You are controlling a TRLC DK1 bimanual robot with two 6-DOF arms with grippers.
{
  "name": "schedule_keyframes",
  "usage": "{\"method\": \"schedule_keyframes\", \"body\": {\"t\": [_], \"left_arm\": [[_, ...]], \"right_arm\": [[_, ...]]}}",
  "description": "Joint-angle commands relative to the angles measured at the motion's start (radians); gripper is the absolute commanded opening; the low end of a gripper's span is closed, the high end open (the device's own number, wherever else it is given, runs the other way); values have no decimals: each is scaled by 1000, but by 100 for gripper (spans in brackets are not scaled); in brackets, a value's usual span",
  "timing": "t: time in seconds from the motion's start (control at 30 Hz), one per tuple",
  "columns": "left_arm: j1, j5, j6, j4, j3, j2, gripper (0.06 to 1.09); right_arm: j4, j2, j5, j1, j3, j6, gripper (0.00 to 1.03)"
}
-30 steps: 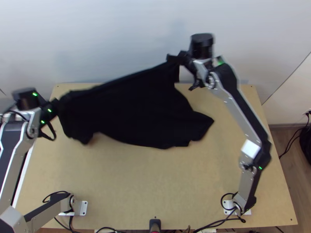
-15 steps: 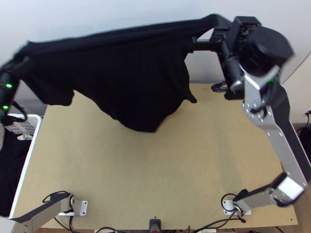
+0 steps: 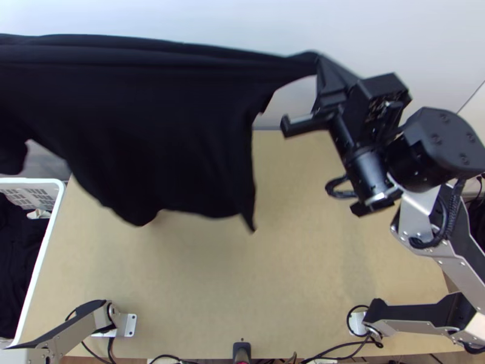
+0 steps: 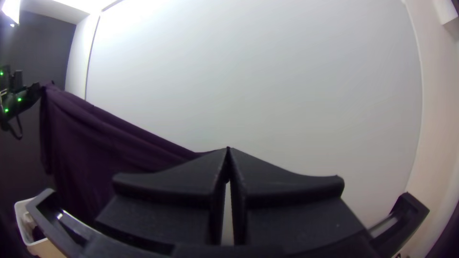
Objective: Fold the t-shirt
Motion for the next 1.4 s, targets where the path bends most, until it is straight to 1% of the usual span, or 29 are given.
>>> {"method": "schedule_keyframes", "body": {"t": [0.0, 0.17, 0.3, 0.37, 0.53, 0.67, 0.87, 0.93, 0.97, 1.03, 1.07, 1.1, 1.13, 1.17, 1.2, 1.27, 1.37], "left_arm": [[11, -27, 35, 84, 40, 75, 9], [-156, -36, 33, 103, 36, 242, 9], [-269, -37, 32, 155, 6, 397, 9], [-331, -43, 30, 190, -15, 468, 9], [-466, -53, 29, 311, -72, 630, 9], [-552, -60, 32, 391, -53, 759, 9], [-653, -63, 29, 397, 94, 963, 9], [-676, -68, 7, 397, 126, 1002, 10], [-688, -68, -7, 394, 137, 1014, 18], [-711, -68, -42, 369, 138, 1020, 39], [-720, -66, -63, 345, 140, 1022, 54], [-730, -59, -90, 313, 141, 1023, 74], [-734, -31, -125, 256, 149, 1025, 93], [-736, -8, -175, 184, 168, 1028, 102], [-736, 15, -223, 119, 181, 1029, 104], [-733, 46, -292, 23, 184, 1015, 104], [-733, 98, -303, -124, 184, 959, 104]], "right_arm": [[-241, -23, -69, 67, -25, 201, 3], [-298, -32, -155, 64, -145, 297, 3], [-296, -50, -244, -2, -311, 369, 3], [-286, -61, -273, -33, -389, 394, 3], [-238, -96, -311, -139, -584, 435, 3], [-200, -122, -334, -241, -699, 457, 3], [-195, -185, -352, -355, -814, 484, 3], [-197, -213, -357, -381, -849, 483, 3], [-197, -227, -360, -395, -863, 483, 3], [-204, -245, -369, -430, -881, 481, 3], [-207, -248, -377, -445, -886, 481, 3], [-209, -250, -385, -464, -888, 481, 3], [-210, -250, -391, -479, -888, 481, 3], [-210, -247, -398, -491, -888, 483, 3], [-210, -240, -403, -504, -886, 484, 3], [-209, -225, -412, -514, -884, 497, 3], [-200, -208, -417, -514, -889, 510, 3]]}}
